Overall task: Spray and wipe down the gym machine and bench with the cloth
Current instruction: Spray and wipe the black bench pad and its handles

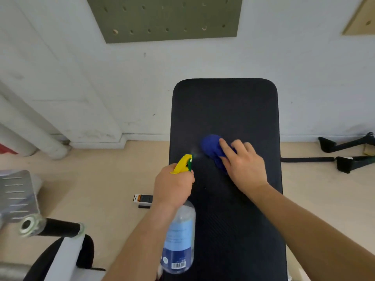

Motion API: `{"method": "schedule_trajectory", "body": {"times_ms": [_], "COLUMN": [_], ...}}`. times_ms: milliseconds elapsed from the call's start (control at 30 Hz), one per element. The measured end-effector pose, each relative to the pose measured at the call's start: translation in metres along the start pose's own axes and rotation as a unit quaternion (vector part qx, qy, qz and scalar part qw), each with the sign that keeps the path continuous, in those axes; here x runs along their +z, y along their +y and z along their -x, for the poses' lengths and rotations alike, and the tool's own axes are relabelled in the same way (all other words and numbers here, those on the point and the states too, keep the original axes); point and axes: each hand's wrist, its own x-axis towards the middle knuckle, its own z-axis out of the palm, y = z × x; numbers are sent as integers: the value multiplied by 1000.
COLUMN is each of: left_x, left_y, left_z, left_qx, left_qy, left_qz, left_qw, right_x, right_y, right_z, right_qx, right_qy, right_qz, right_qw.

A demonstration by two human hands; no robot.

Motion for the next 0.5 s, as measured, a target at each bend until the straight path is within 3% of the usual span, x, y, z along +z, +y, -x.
{"method": "schedule_trajectory", "body": {"times_ms": [133, 233, 300, 400, 500], "left_x": [-25, -43, -49, -53, -58], "left_y": [-26, -34, -33, -26, -17], "left_z": [1, 12, 17, 17, 14], "left_qx": [-3, -20, -25, -17, 4], "left_qy": [-1, -33, -71, -73, -46], "left_qz": [-110, -120, -87, -37, -16], "left_qw": [994, 992, 993, 996, 999], "right_x": [-6, -14, -14, 0, 12], "right_y": [-2, -4, -8, -35, -73], "right_z": [-9, -69, -101, -83, 26], "right_qx": [45, 111, 109, 58, -92], "right_qy": [-10, -14, -27, -21, -42], "right_qz": [21, 8, -2, -3, -75], "right_qw": [999, 994, 994, 998, 992]}}
